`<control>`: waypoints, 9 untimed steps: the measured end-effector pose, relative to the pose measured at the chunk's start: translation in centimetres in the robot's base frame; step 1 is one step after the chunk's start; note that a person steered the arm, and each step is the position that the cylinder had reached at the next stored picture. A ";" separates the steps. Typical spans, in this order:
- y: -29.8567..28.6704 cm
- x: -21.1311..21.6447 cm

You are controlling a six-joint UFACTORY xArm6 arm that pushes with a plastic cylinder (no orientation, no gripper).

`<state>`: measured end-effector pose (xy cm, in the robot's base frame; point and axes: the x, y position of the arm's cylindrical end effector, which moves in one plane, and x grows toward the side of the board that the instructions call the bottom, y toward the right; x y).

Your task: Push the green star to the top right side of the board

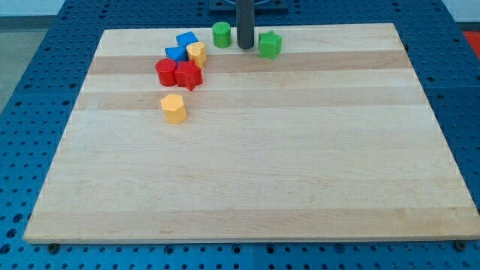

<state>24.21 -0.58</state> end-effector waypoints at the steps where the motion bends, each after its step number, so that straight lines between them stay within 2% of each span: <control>1: 2.2 0.0; 5: 12.3 0.0; 6: 10.1 -0.1; 7: 1.2 0.7; 8: 1.2 1.7; 9: 2.4 7.0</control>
